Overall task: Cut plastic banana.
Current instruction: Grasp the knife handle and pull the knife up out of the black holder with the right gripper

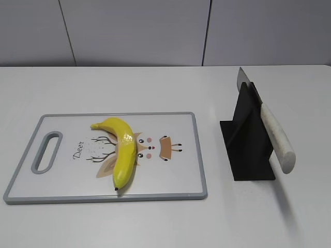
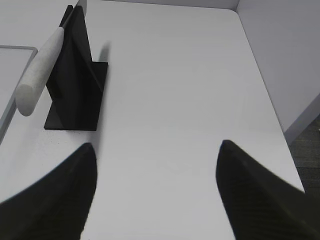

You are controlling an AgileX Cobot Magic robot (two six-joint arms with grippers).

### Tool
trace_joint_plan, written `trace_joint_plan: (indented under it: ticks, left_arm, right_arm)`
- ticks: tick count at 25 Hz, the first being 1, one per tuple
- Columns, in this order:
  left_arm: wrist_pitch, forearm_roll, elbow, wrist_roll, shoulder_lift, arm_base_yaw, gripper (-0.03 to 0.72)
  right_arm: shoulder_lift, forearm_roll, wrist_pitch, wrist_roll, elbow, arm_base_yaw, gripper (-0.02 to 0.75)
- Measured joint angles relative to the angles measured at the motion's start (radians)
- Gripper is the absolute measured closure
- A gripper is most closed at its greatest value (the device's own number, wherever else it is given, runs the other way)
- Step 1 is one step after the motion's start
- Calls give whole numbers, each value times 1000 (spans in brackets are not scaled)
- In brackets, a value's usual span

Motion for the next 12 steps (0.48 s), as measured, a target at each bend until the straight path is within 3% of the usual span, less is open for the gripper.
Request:
trace_joint_plan:
  ticks: [12]
  left_arm:
    - [0, 0, 0, 0, 0, 0, 198]
  right_arm:
    - [0, 0, 0, 0, 0, 0, 175]
